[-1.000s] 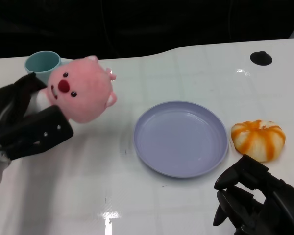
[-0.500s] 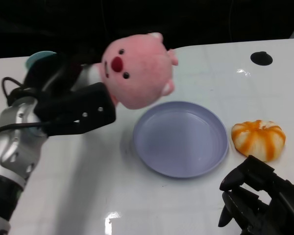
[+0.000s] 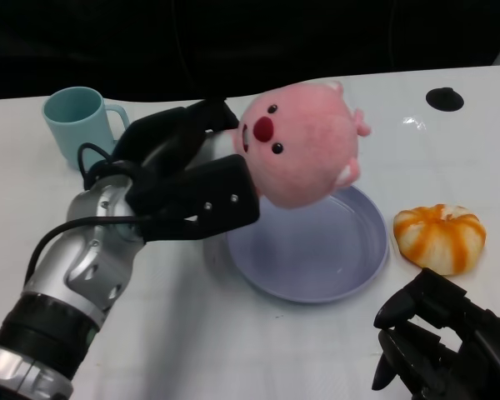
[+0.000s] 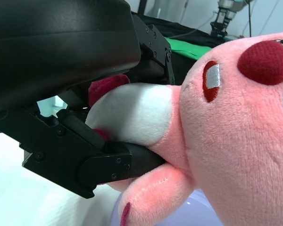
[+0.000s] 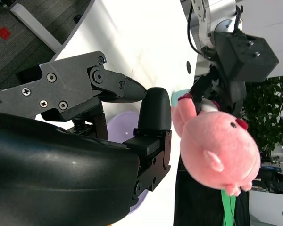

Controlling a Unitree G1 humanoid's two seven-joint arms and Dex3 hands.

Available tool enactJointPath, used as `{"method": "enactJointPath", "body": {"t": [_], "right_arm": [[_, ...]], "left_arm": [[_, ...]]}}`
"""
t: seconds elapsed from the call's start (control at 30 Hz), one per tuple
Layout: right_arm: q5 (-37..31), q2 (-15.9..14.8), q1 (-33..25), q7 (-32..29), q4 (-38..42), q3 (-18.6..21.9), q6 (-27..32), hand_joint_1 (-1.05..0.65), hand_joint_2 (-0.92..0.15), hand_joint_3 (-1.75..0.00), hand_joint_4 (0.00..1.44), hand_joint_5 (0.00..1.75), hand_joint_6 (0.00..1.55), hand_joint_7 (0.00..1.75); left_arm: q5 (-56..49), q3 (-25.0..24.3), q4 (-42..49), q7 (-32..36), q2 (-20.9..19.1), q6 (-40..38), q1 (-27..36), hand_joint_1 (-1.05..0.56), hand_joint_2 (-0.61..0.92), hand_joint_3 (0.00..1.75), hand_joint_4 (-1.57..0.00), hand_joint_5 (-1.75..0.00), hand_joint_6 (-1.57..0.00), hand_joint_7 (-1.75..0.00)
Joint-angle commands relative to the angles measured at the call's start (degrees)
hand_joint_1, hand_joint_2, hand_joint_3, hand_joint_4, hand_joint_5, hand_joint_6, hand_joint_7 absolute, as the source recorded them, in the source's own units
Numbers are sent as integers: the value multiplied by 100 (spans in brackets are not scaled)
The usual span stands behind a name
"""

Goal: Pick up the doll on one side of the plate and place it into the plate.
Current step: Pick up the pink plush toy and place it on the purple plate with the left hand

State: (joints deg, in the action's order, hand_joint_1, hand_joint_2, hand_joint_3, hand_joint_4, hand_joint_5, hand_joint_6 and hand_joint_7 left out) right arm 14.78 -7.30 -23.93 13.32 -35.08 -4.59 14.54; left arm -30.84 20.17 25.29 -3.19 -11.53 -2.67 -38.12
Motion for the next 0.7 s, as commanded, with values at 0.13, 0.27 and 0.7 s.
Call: {"method": "enactJointPath", "body": {"t": [0.13,0.27,0.7], "right_arm": [[39,-42,-28,17,-82,-1,-22,-33,-91,-64,52,175,39,166],[-4,-56,-40,3,-112,-6,-24,-34,-91,-63,53,175,40,166],[-52,-32,-27,-31,-132,-38,16,-34,-91,-63,53,175,41,165]], "left_arm": [[-321,315,346,8,157,-54,-334,-19,46,100,-91,-175,-80,-149],[-414,431,522,119,274,40,-360,-19,51,102,-94,-175,-73,-173],[-711,770,1354,216,592,89,-729,-21,60,95,-88,-175,-66,-175]]}}
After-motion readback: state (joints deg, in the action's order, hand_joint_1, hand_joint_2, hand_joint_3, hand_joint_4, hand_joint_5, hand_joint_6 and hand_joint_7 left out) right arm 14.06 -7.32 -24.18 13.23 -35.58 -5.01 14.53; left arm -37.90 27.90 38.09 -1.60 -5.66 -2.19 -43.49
